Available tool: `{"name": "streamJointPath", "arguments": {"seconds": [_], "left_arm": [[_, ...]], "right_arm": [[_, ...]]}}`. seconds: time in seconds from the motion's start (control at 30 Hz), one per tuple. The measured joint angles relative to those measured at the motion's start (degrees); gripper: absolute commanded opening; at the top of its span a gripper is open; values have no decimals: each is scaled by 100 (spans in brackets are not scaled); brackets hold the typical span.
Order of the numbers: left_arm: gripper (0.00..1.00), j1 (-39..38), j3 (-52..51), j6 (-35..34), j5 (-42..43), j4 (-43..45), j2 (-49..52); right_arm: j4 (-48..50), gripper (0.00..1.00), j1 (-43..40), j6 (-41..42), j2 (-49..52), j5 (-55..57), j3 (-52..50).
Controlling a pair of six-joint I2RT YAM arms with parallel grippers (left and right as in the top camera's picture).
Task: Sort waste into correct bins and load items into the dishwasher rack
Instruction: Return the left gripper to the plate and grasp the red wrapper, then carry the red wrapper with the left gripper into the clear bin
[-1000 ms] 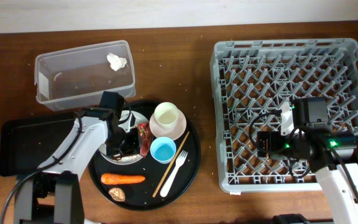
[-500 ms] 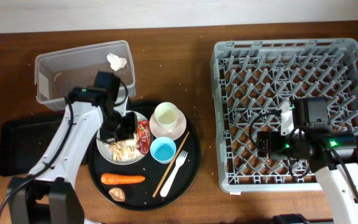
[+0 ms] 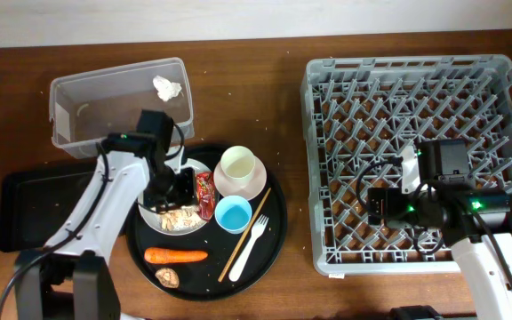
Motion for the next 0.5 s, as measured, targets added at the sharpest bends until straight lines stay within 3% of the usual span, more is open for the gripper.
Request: {"name": "streamJointPath", "arguments": {"seconds": [0.33,0.4,0.5], "left_arm": [[35,0,-1005,-24,66,1150,0],[27,-2,-1008,-24,144,1276,0],[27,-13,-1010,-42,197,1370,0]], "right_arm": [[-22,99,0,-7,0,2,0],[-22,98,0,-2,0,2,0],[-22,98,0,-2,0,2,0]]}}
